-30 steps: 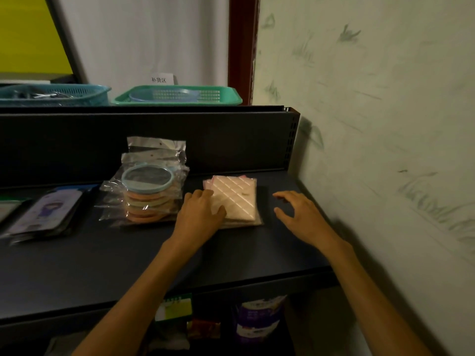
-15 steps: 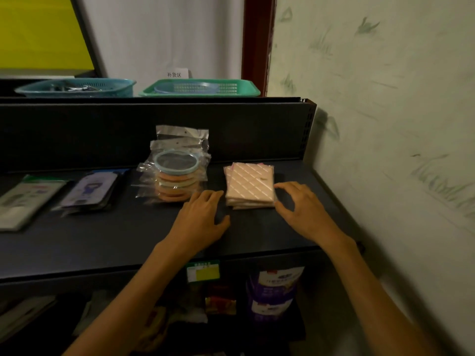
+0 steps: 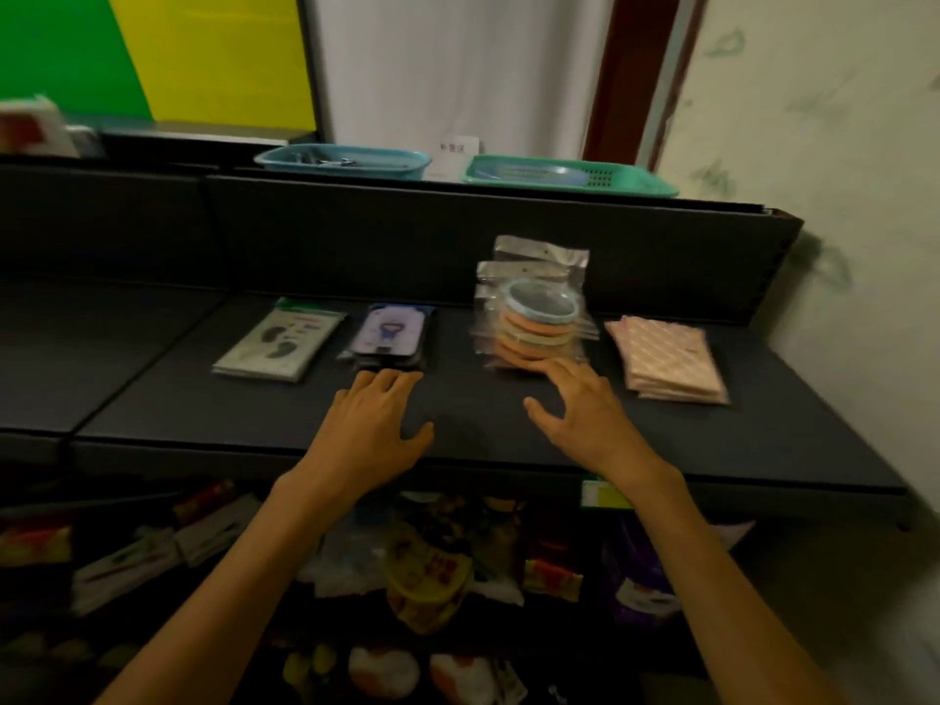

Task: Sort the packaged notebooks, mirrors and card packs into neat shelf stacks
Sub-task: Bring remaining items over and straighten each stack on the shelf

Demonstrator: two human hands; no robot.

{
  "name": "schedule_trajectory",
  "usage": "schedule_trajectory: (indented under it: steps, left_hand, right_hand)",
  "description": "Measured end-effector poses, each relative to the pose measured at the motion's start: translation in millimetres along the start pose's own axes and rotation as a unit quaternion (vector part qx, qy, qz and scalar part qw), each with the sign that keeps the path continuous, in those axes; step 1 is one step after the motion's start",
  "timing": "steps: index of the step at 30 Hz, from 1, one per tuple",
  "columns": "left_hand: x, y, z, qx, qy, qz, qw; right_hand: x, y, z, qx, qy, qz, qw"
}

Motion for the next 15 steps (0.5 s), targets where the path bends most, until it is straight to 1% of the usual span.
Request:
schedule_trajectory:
  steps: [3, 7, 11, 15]
  left_hand:
    - [6.6, -25.1, 69.0, 0.026, -0.001, 0.000, 1.000]
    - [14.9, -58.8, 152.3, 0.060, 0.005, -0.010, 0.998]
    - [23.7, -92.6, 224.4, 0.096, 0.001, -0.017, 0.995]
    - [36.1, -118.3, 292.9, 0.133, -0.003, -0.017, 0.991]
  right_hand:
    - [-41.9, 13.0, 54.6, 0.015, 0.016, 0.018, 1.000]
    - [-98.6, 29.6, 123.1, 0.038, 0.009, 0.043, 0.998]
    - [-147.8, 50.1, 182.0, 0.061, 0.013, 0.081, 0.995]
    - [-189.7, 76.1, 237.7, 0.090, 0.022, 0.102, 0.990]
Point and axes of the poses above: each hand's wrist, its own y-axis towards the middle knuckle, its own x-axis out of the back of the hand, z = x × y, the point moved 9 cm from there along y, towards the middle knuckle, and after that the axes turned 9 degrees about y, right-handed, at the moved point
